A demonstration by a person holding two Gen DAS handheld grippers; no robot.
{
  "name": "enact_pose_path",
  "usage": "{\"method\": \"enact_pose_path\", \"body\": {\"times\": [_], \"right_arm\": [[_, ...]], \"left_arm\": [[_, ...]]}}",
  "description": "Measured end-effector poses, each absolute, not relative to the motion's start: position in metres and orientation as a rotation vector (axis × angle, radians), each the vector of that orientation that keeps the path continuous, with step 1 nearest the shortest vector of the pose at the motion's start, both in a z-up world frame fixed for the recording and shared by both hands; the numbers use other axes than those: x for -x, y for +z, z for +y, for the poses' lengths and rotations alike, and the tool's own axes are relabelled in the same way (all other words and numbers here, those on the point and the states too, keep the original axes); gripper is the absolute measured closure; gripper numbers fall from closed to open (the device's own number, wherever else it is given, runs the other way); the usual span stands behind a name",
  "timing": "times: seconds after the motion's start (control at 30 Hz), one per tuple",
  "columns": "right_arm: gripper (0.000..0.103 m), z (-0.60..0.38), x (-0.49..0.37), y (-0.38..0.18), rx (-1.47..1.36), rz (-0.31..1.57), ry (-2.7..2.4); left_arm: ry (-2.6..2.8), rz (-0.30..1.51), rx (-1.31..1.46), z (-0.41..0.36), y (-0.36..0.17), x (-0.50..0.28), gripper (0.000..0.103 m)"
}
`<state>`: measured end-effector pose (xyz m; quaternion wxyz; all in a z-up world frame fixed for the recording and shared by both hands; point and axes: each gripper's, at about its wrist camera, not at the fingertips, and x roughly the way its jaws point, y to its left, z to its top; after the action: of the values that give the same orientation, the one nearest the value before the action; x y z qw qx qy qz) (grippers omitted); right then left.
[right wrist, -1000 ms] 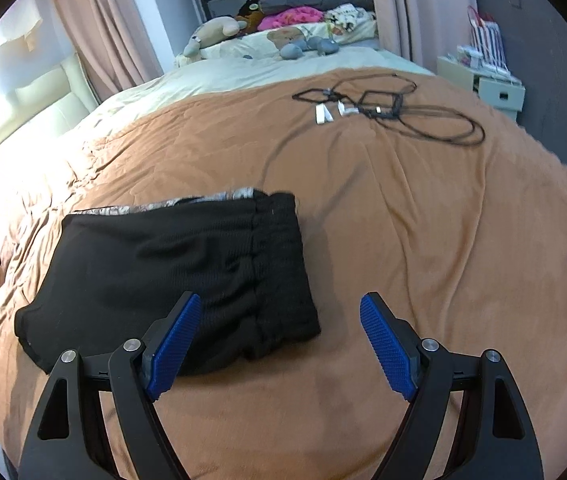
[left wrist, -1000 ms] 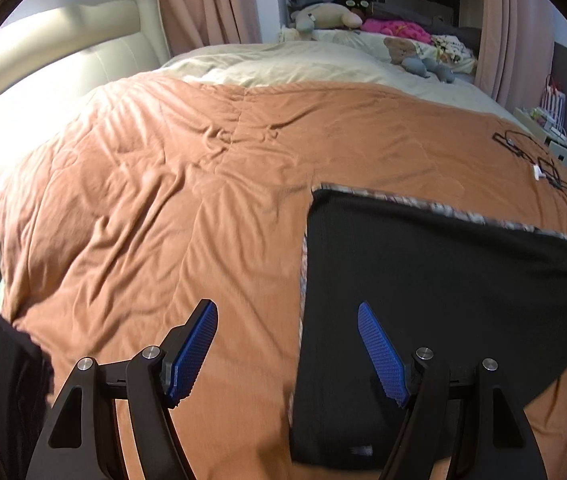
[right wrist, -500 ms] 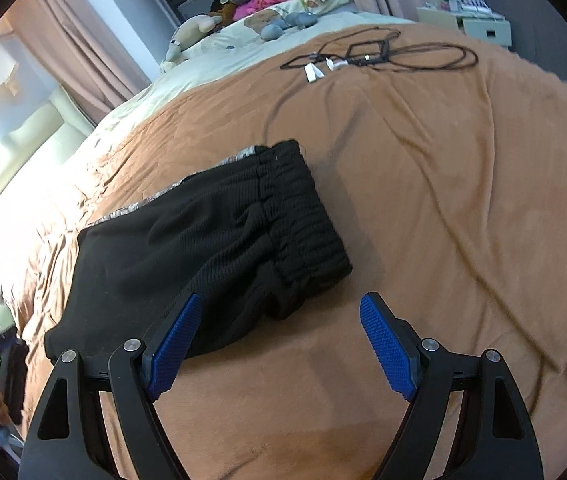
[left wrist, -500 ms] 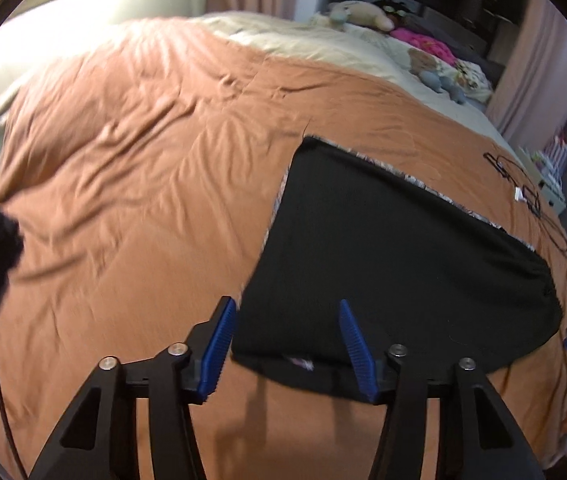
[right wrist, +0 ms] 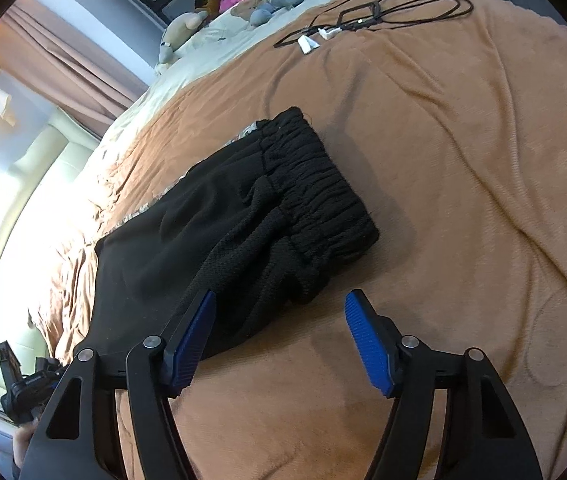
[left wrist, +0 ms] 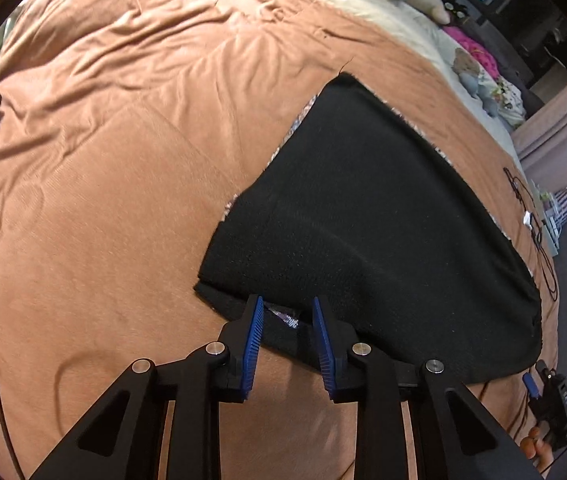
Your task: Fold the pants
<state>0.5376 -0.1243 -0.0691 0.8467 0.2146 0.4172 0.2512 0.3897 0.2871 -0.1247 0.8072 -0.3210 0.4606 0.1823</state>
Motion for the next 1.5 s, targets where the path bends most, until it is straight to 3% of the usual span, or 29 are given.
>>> {"method": "enact_pose_path", "body": {"times": [0.27, 0.5, 0.63, 0.93, 1.0, 1.03, 1.07, 1.1, 1.27, 1.5], "right_arm": [[0.037, -0.125, -0.551, -0.078, -0.520, 0.917, 0.519], [0.037, -0.125, -0.550, -0.083, -0.554, 0.908, 0.515], [0.035, -0.126, -0.543, -0.083, -0.554, 0.887, 0.508], [0.035, -0.121, -0.547, -0.090, -0.549, 0.893, 0.492], [0.035, -0.121, -0.549, -0.089, -0.556, 0.886, 0.486], [0.036, -0.121, -0.551, -0.090, -0.556, 0.879, 0.484], [0.048, -0.121, -0.552, -0.089, -0.555, 0.876, 0.486], [0.065, -0.120, -0.554, -0.090, -0.556, 0.879, 0.500], [0.086, -0.127, -0.550, -0.085, -0.518, 0.863, 0.503], [0.094, -0.134, -0.541, -0.083, -0.497, 0.857, 0.479]], "left_arm": [[0.392, 1.023, 0.831, 0.287, -0.146, -0.389, 0.074], [0.417, 0.905, 0.942, 0.291, -0.144, -0.376, 0.069], [0.398, 0.863, 0.967, 0.287, -0.142, -0.366, 0.051], [0.455, 0.846, 0.927, 0.289, -0.146, -0.375, 0.053], [0.472, 0.852, 0.899, 0.291, -0.146, -0.382, 0.071], [0.478, 0.857, 0.893, 0.292, -0.147, -0.383, 0.092], [0.478, 0.863, 0.897, 0.294, -0.147, -0.383, 0.098], [0.474, 0.867, 0.898, 0.296, -0.147, -0.382, 0.099], [0.446, 0.862, 0.869, 0.299, -0.133, -0.370, 0.101], [0.402, 0.866, 0.893, 0.299, -0.127, -0.352, 0.101]]}}
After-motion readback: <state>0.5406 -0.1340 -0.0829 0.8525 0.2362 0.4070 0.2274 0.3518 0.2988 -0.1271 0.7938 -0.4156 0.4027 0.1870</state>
